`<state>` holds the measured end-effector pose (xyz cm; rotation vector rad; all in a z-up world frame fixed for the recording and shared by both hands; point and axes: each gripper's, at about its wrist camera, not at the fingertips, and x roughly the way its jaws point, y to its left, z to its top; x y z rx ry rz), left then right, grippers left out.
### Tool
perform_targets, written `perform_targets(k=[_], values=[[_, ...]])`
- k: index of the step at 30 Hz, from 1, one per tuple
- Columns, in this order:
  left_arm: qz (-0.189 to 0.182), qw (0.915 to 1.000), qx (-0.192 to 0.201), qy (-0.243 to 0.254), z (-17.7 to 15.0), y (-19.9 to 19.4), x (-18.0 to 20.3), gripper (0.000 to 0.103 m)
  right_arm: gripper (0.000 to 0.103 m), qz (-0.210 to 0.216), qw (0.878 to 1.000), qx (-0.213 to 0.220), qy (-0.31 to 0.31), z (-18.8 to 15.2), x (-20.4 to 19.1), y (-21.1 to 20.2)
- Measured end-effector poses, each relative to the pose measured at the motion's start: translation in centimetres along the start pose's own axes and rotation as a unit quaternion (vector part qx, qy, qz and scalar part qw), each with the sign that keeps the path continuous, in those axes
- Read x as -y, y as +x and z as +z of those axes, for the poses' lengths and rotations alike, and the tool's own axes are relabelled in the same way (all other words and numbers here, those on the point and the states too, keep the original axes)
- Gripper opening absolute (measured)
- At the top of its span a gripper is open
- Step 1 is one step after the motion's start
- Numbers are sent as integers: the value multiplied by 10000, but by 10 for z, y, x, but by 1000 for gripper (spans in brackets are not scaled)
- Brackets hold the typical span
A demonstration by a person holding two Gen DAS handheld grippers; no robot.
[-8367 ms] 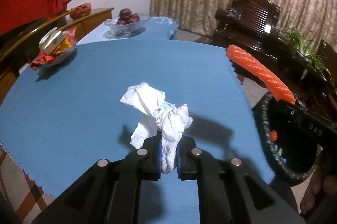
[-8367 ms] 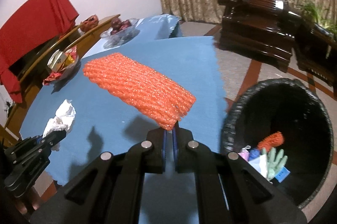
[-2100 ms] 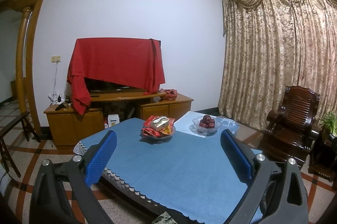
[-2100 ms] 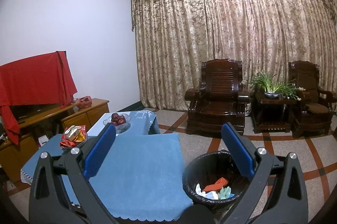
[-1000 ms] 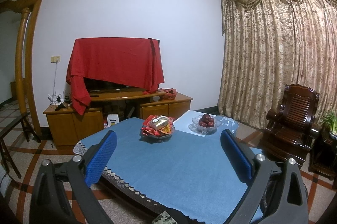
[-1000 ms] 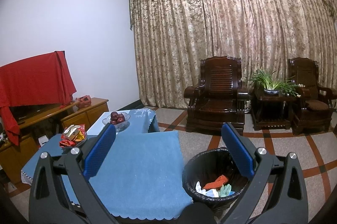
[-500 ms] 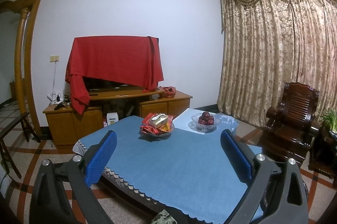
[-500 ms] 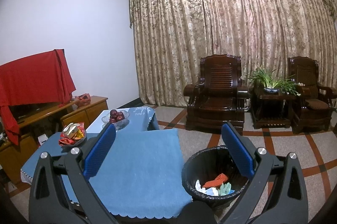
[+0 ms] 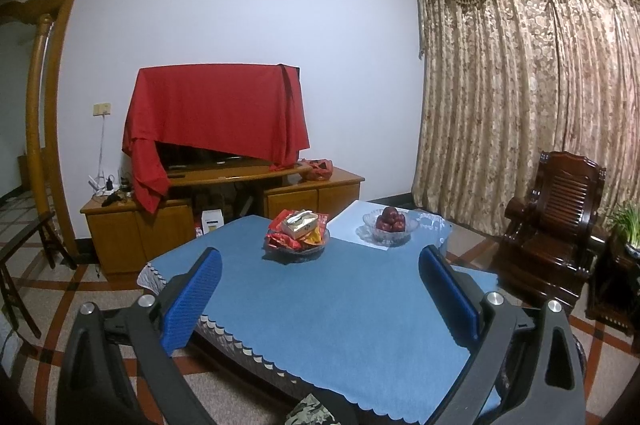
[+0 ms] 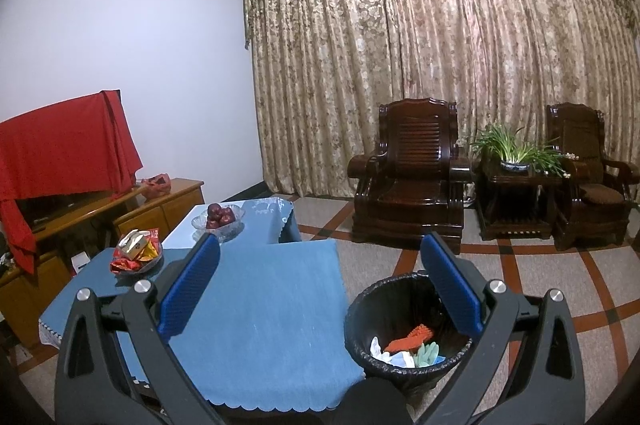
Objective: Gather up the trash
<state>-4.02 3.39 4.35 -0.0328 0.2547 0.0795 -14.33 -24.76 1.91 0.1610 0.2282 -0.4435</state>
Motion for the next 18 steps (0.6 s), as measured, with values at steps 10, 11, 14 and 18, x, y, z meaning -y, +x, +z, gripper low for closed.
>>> perform_targets(k=[10, 11, 14, 18], values=[[-52, 10000, -37, 74, -3, -1, 1, 97, 98, -1, 10000, -20, 5, -3, 2, -1], [-35, 10000, -29, 84, -3, 0, 2, 97, 98, 0, 10000, -25, 7, -6, 2, -2], [-40, 9999, 5, 121, -2, -1, 2, 97, 98, -9, 10000, -19, 0, -3, 2, -2], [-65, 9999, 8, 128, -2, -1, 2, 97, 98, -11, 10000, -27, 8, -6, 3, -3]])
